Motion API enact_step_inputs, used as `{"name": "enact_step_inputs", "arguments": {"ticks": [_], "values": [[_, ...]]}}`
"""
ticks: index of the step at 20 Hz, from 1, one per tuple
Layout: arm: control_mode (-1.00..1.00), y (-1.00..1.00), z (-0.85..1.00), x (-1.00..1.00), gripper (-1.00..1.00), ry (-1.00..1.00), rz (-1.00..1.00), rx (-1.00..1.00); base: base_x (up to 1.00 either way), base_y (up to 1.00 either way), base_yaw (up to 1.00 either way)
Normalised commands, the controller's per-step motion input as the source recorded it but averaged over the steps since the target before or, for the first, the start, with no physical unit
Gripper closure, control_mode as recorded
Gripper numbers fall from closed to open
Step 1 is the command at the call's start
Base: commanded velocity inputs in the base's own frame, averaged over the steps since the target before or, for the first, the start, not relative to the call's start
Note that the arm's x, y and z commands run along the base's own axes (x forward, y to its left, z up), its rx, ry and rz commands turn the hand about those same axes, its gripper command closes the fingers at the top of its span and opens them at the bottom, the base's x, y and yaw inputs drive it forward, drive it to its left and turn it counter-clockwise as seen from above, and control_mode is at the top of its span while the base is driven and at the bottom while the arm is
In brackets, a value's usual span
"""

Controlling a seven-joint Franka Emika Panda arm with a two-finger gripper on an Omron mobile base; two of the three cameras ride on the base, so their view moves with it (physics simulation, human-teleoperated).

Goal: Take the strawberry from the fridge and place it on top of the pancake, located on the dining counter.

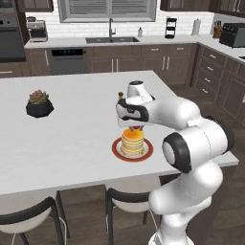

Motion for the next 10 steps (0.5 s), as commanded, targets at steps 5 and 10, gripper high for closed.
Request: {"name": "enact_step_inputs", "arguments": {"ticks": [5, 10], "values": [[-1.0, 0.02, -0.1, 0.17, 1.0, 0.0, 0.0, 0.0, 0.0, 0.0, 0.0], [-1.0, 0.0, -0.08, 0.0, 1.0, 0.0, 0.0, 0.0, 0.0, 0.0, 0.0]]}}
